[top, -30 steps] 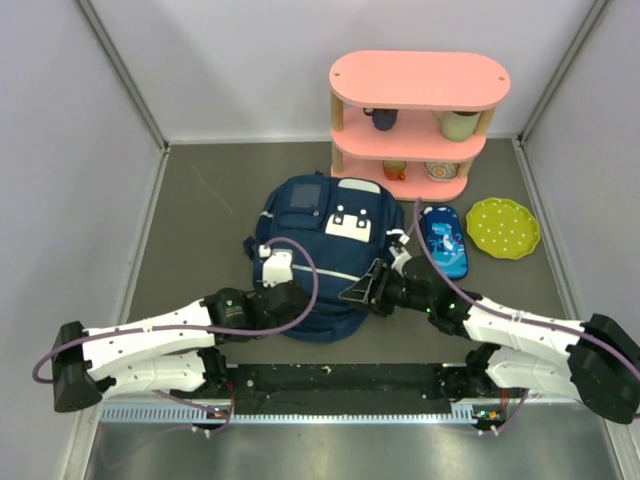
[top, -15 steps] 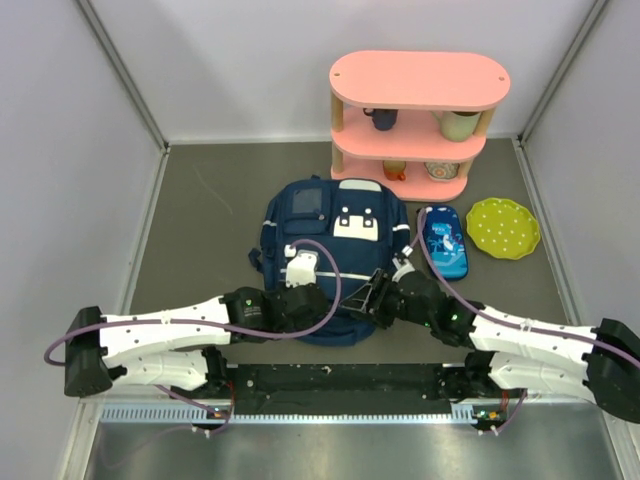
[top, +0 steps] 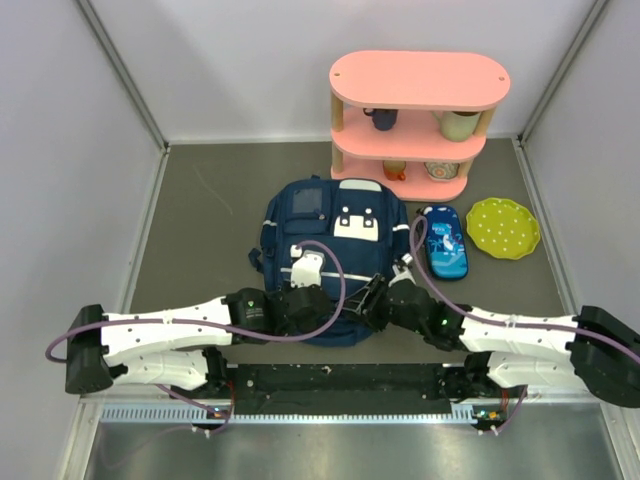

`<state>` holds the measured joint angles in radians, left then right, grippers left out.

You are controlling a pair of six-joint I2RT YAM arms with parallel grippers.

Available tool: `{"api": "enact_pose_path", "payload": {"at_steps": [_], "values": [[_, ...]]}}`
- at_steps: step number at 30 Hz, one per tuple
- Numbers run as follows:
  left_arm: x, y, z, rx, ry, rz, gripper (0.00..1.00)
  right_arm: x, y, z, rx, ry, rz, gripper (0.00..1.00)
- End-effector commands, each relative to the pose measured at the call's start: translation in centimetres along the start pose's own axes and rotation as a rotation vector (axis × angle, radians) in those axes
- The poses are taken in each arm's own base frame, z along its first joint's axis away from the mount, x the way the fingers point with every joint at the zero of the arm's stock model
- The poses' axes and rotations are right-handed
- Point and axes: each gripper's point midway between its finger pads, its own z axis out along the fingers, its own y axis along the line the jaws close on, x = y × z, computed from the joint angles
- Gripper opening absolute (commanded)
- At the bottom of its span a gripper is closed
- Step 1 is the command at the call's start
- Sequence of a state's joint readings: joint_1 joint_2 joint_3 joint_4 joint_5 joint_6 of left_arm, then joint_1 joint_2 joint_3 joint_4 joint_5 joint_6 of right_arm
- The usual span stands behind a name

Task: Pack the student bag
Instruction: Unzip the student bag at the center of the board.

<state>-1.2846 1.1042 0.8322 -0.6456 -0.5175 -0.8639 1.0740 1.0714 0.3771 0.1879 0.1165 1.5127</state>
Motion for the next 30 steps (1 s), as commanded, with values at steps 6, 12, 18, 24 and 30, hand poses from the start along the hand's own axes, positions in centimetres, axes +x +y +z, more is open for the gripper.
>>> {"api": "enact_pose_path", "payload": {"at_steps": [6,12,18,24,30], "values": [[-3.5,-4.7,-1.8,0.192,-0.134,-0.113,0.0,-4.6,0.7,1.6,-0.041,-0.273,0.04,0.24],[-2.5,-3.5,-1.8,0.18,-0.126,-0.127,0.0,-7.0,0.5,0.9,-0.05,-0.399,0.045,0.0],[-1.0,-1.5,-1.4,0.138,-0.113,-0.138,0.0,-8.7,0.9,-0.3,-0.057,-0.453,0.024,0.0],[-1.5,-2.3,-1.4,0.161,-0.123,-0.131,0.0,-7.7,1.3,0.0,-0.076,-0.396,0.029,0.39],[-1.8,-3.8,-1.2,0.196,-0.116,-0.122,0.0,-6.9,1.1,1.5,-0.086,-0.362,0.066,0.52]]}}
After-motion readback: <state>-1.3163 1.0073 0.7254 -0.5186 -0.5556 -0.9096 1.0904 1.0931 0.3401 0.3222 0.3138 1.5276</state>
